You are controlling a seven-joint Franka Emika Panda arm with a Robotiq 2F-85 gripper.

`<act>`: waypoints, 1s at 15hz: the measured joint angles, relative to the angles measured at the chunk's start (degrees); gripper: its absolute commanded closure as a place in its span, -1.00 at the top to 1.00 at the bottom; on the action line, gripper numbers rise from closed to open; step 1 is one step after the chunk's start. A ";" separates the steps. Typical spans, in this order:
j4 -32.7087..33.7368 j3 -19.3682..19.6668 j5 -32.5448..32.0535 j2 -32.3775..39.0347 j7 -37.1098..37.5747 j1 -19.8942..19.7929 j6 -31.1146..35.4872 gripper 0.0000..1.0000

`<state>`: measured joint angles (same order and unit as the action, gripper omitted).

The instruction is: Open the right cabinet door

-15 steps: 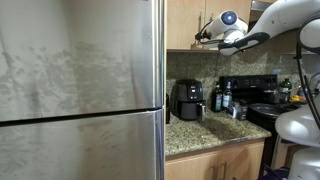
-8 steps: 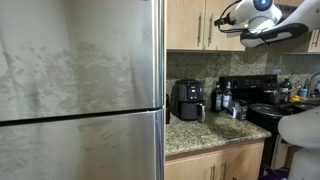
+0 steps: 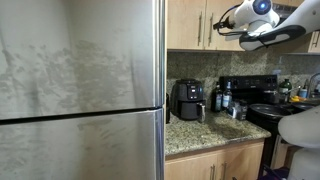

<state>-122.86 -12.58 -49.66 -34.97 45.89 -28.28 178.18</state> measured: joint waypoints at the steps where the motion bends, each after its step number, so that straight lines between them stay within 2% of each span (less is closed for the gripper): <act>1: 0.82 0.23 0.87 3.16 0.26 0.01 1.95 1.00; 5: 7.18 3.98 4.64 18.02 -1.45 1.95 13.63 1.00; 7: 11.68 8.73 4.06 25.45 -2.39 6.59 20.23 1.00; 8: 12.55 11.85 2.44 26.39 -0.97 9.50 21.89 1.00; 9: 13.75 15.40 0.19 26.42 2.16 13.50 20.81 1.00; 10: 15.00 19.07 -1.71 26.46 5.72 17.54 19.90 0.50; 12: 16.30 25.59 -3.53 26.53 10.77 24.46 19.73 0.37; 15: 16.24 33.71 -6.36 25.73 14.92 32.31 19.69 -0.10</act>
<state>-106.62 21.14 -56.02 -9.24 60.81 4.03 197.87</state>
